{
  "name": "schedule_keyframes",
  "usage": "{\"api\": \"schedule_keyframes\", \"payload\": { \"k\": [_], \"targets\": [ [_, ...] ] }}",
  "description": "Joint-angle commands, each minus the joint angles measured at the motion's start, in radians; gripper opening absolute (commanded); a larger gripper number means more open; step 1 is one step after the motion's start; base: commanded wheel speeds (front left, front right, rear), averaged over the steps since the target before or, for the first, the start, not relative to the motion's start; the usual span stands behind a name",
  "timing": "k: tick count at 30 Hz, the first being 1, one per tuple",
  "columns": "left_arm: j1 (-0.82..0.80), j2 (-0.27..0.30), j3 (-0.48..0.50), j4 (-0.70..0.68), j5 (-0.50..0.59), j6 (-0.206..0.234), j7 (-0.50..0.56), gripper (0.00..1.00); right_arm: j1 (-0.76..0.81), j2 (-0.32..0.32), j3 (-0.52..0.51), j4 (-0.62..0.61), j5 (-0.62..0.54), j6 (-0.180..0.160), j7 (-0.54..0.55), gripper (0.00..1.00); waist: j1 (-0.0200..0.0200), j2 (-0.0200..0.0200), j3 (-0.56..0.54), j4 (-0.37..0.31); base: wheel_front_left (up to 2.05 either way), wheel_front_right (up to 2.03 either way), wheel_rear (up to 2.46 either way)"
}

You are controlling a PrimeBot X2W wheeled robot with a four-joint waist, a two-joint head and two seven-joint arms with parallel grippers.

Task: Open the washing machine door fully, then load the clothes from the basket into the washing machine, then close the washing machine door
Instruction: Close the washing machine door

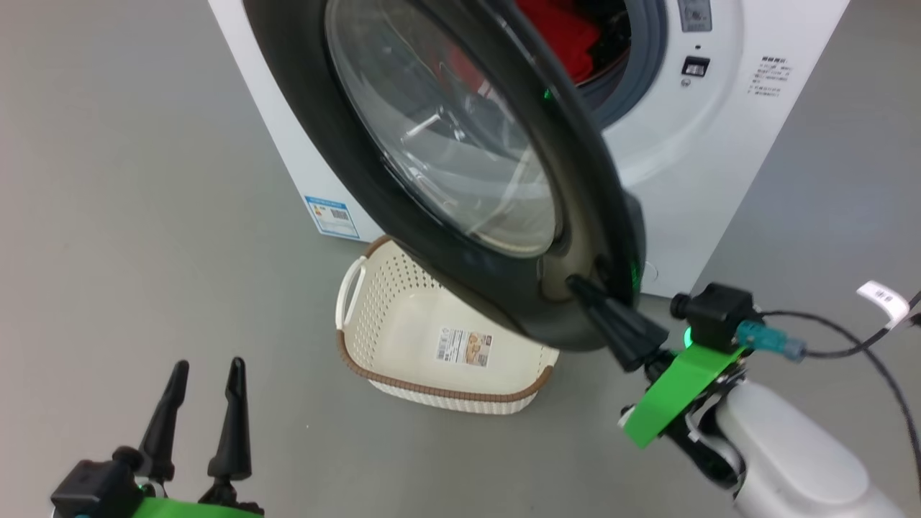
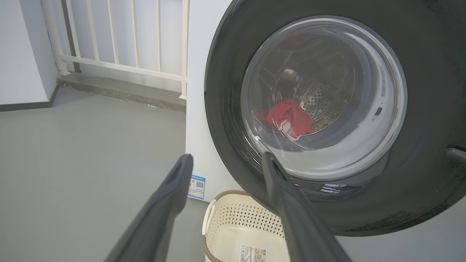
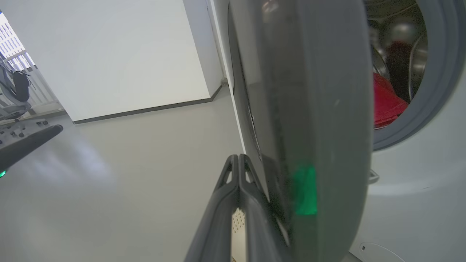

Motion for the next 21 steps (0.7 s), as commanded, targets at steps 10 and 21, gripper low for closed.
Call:
{"api": "schedule_keyframes", "payload": {
  "k": [10, 21],
  "targets": [
    [-0.094, 0.015, 0.017, -0.041, -0.009, -0.003, -0.009, 1.00, -0.144, -0.050, -0.087, 0.038, 0.002, 0.000, -0.005, 0.00, 0.0001, -0.0001, 0.119, -0.007, 0.00, 0.00, 0.00],
    [-0.143, 0.007, -0.005, -0.049, -0.012, -0.003, -0.009, 1.00, -0.317, -0.104, -0.096, 0.149, 0.052, 0.000, -0.005, 0.00, 0.0001, -0.0001, 0.202, 0.017, 0.00, 0.00, 0.00]
  ]
}}
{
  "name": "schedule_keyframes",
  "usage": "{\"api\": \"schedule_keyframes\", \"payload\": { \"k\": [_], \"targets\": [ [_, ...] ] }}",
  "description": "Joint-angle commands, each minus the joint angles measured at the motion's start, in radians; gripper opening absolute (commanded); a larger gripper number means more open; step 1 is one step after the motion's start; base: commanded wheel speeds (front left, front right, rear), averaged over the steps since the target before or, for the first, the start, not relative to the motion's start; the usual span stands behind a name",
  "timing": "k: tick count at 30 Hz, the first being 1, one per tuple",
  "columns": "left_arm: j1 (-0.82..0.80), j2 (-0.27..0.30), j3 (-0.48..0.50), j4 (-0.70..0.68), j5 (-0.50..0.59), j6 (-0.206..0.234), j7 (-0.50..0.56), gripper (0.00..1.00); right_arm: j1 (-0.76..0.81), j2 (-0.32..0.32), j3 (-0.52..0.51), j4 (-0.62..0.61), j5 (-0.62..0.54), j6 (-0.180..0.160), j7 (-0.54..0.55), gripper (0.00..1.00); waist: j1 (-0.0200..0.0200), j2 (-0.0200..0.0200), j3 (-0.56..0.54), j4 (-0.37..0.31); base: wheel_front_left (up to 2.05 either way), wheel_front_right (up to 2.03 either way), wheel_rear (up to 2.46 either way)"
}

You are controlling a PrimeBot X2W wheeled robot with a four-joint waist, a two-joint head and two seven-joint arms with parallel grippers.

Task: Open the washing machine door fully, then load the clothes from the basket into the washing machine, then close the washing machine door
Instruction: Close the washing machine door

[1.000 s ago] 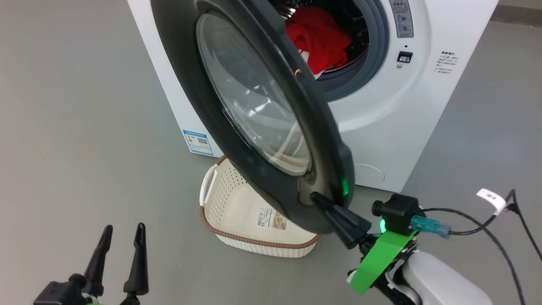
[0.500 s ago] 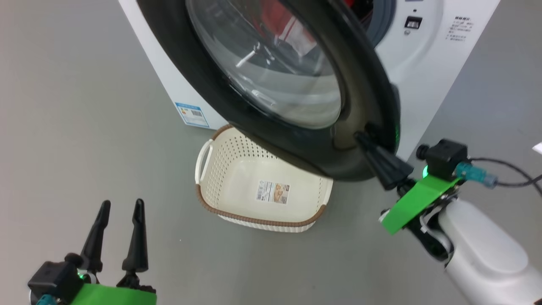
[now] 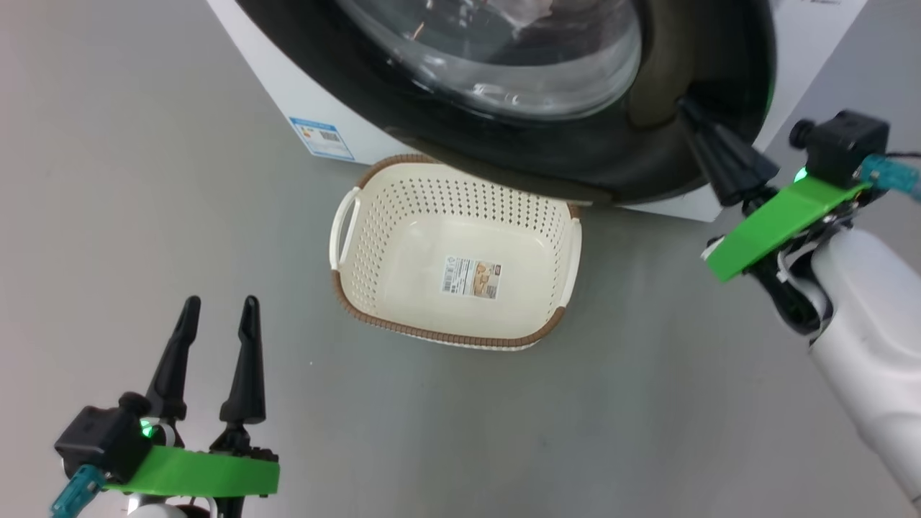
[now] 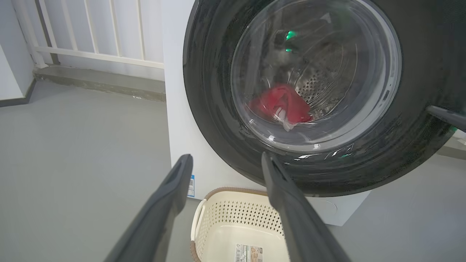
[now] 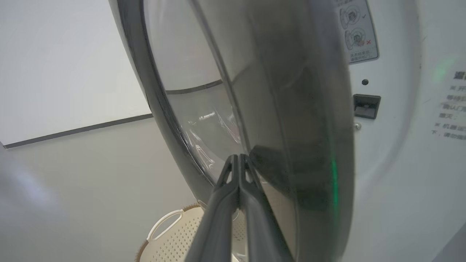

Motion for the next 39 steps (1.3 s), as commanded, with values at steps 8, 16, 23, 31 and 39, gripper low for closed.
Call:
{"api": "schedule_keyframes", "payload": {
  "k": [8, 16, 23, 31, 39],
  "targets": [
    [-0.056, 0.009, 0.017, -0.030, -0.011, -0.003, -0.009, 1.00, -0.142, -0.047, 0.012, 0.098, 0.076, 0.000, -0.005, 0.00, 0.0000, 0.0000, 0.074, 0.039, 0.00, 0.00, 0.00],
    [-0.070, 0.001, 0.008, -0.029, -0.016, -0.003, -0.009, 1.00, -0.260, -0.073, 0.010, 0.189, 0.114, 0.000, -0.005, 0.00, 0.0000, 0.0000, 0.104, 0.063, 0.00, 0.00, 0.00],
    [-0.074, -0.005, 0.009, -0.026, -0.015, -0.003, -0.009, 1.00, -0.325, -0.066, -0.018, 0.242, 0.106, 0.000, -0.005, 0.00, 0.0000, 0.0000, 0.102, 0.065, 0.00, 0.00, 0.00],
    [-0.073, -0.007, 0.011, -0.019, -0.013, -0.003, -0.009, 1.00, -0.310, -0.052, -0.026, 0.252, 0.099, 0.000, -0.005, 0.00, 0.0000, 0.0000, 0.084, 0.051, 0.00, 0.00, 0.00],
    [-0.067, -0.002, 0.014, -0.014, -0.009, -0.003, -0.009, 1.00, -0.276, -0.032, -0.019, 0.247, 0.083, 0.000, -0.005, 0.00, 0.0000, 0.0000, 0.058, 0.032, 0.00, 0.00, 0.00]
  ]
}}
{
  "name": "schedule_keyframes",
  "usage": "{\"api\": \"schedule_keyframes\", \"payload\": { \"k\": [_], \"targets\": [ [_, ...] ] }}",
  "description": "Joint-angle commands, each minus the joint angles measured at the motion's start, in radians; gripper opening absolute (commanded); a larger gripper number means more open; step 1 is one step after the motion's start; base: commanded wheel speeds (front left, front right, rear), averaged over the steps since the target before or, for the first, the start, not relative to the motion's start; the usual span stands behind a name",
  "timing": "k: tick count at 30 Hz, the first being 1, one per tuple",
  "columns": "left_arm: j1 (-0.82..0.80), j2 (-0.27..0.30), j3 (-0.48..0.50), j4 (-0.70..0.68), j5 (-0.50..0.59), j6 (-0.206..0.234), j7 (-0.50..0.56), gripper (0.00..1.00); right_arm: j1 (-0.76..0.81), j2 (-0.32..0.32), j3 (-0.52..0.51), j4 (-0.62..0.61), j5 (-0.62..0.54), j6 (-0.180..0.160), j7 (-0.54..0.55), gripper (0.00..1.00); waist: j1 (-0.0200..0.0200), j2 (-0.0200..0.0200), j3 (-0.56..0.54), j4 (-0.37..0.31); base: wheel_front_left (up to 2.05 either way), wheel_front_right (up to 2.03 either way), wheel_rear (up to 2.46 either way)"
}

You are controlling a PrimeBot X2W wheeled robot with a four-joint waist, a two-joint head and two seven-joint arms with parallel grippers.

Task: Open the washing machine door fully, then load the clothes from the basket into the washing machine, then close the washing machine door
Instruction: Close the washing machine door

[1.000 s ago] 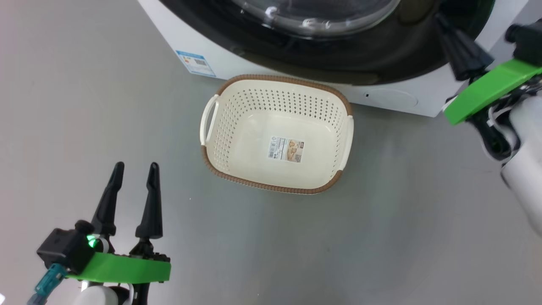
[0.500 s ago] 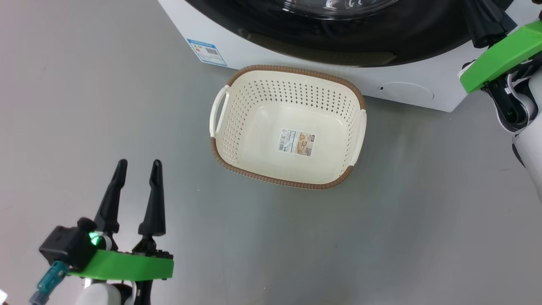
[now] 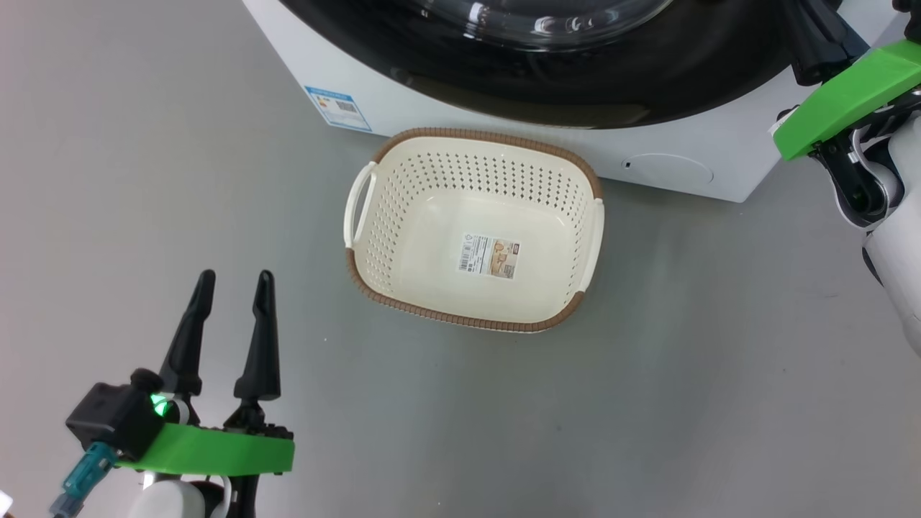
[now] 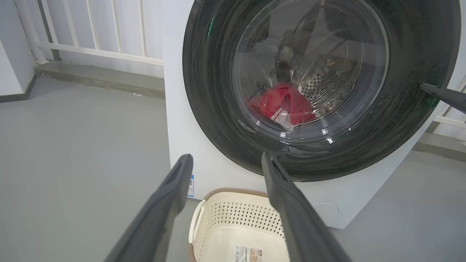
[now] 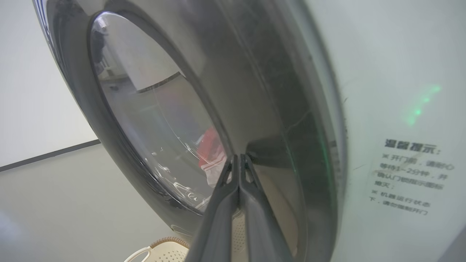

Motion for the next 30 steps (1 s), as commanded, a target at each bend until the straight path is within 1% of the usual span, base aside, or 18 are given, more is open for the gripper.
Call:
{"api": "schedule_keyframes", "payload": {
  "k": [1, 3, 5, 7, 9, 14, 19, 30],
  "targets": [
    [-0.007, 0.024, 0.038, -0.018, 0.000, -0.003, -0.009, 1.00, 0.022, -0.006, -0.011, -0.017, -0.004, -0.007, -0.006, 0.00, 0.0000, 0.0000, -0.014, -0.010, 0.00, 0.00, 0.00],
    [-0.004, 0.025, 0.038, -0.016, 0.001, -0.003, -0.009, 1.00, 0.035, -0.002, -0.008, -0.023, -0.007, -0.007, -0.006, 0.00, 0.0000, 0.0000, -0.027, -0.016, 0.00, 0.00, 0.00],
    [0.000, 0.027, 0.037, -0.012, 0.002, -0.003, -0.009, 1.00, 0.053, 0.003, -0.006, -0.035, -0.008, -0.007, -0.006, 0.15, 0.0000, 0.0000, -0.041, -0.023, 0.00, 0.00, 0.00],
    [0.005, 0.030, 0.037, -0.010, 0.004, -0.003, -0.009, 1.00, 0.076, 0.008, -0.001, -0.052, -0.008, -0.007, -0.006, 0.43, 0.0000, 0.0000, -0.058, -0.031, 0.00, 0.00, 0.00],
    [0.011, 0.035, 0.039, -0.007, 0.005, -0.003, -0.009, 1.00, 0.097, 0.010, 0.004, -0.069, -0.007, -0.007, -0.006, 1.00, 0.0000, 0.0000, -0.075, -0.040, 0.00, 0.00, 0.00],
    [0.022, 0.045, 0.039, -0.003, 0.008, -0.003, -0.009, 1.00, 0.145, 0.016, 0.007, -0.103, -0.006, -0.007, -0.006, 1.00, 0.0000, 0.0000, -0.110, -0.062, 0.00, 0.00, 0.00],
    [0.037, 0.055, 0.036, 0.000, 0.012, -0.003, -0.009, 1.00, 0.210, 0.018, 0.005, -0.159, -0.009, -0.007, -0.006, 1.00, 0.0000, 0.0000, -0.155, -0.099, 0.00, 0.00, 0.00],
    [0.060, 0.082, 0.049, -0.002, 0.019, -0.003, -0.009, 1.00, 0.353, 0.043, -0.039, -0.273, -0.042, -0.007, -0.006, 1.00, 0.0000, 0.0000, -0.220, -0.195, 0.00, 0.00, 0.00]
  ]
}}
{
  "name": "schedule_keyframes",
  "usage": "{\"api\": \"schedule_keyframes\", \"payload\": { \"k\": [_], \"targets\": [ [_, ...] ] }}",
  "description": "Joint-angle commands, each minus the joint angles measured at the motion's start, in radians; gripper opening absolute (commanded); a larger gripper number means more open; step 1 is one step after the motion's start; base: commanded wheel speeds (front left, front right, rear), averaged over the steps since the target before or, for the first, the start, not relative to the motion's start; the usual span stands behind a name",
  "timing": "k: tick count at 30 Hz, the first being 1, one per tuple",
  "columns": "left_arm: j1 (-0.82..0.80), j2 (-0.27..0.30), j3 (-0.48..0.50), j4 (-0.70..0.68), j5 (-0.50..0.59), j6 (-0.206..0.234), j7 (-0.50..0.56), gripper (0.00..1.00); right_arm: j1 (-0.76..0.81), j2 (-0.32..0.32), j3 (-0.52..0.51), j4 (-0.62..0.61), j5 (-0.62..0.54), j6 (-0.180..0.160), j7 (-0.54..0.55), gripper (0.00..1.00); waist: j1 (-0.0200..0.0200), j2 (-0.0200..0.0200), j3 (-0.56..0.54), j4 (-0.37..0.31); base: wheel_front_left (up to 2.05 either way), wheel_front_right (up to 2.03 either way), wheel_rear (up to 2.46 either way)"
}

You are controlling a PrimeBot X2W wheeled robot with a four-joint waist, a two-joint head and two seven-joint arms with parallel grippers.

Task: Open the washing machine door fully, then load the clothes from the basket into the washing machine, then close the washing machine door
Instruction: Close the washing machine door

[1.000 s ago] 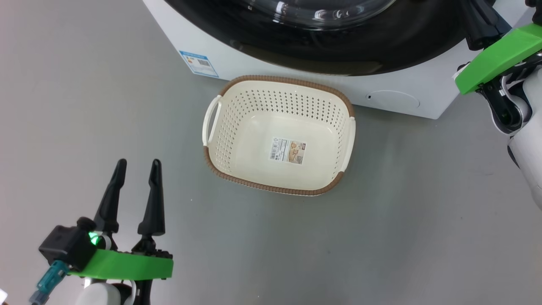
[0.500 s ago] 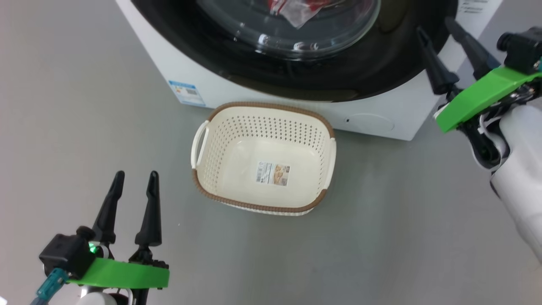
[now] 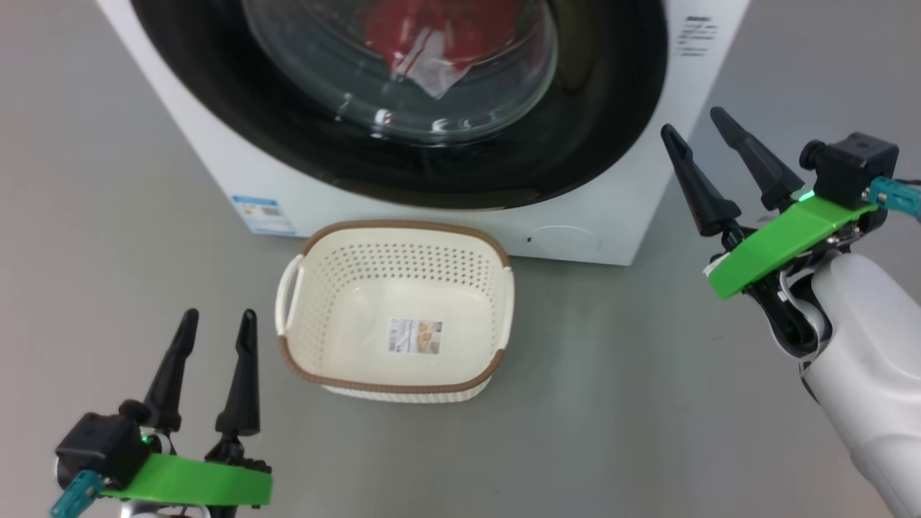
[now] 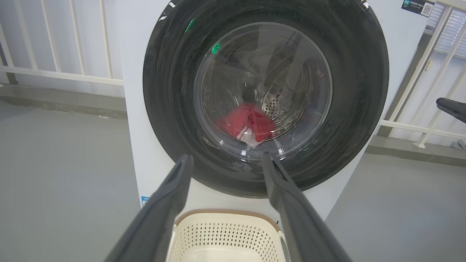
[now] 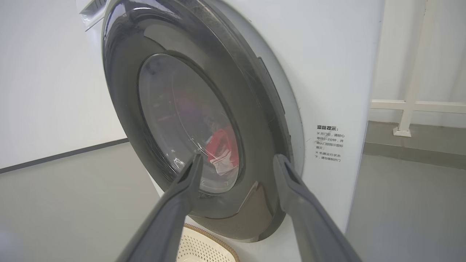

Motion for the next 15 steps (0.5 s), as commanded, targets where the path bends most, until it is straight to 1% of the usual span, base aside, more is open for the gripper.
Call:
{"api": "schedule_keyframes", "payload": {
  "k": [1, 9, 15],
  "targets": [
    [-0.004, 0.028, 0.039, -0.023, 0.010, -0.003, -0.009, 1.00, 0.028, 0.002, -0.003, -0.033, -0.014, -0.002, -0.005, 1.00, 0.0000, 0.0000, -0.028, -0.038, 0.00, 0.00, 0.00],
    [0.008, 0.035, 0.051, -0.027, 0.012, -0.003, -0.009, 1.00, 0.126, 0.011, -0.050, -0.111, -0.028, -0.002, -0.005, 1.00, 0.0000, 0.0000, -0.057, -0.096, 0.00, 0.00, 0.00],
    [0.028, 0.037, 0.071, -0.031, 0.012, -0.003, -0.009, 1.00, 0.209, 0.028, -0.050, -0.155, -0.049, -0.002, -0.005, 1.00, 0.0000, 0.0000, -0.079, -0.134, 0.00, 0.00, 0.00]
  ]
}}
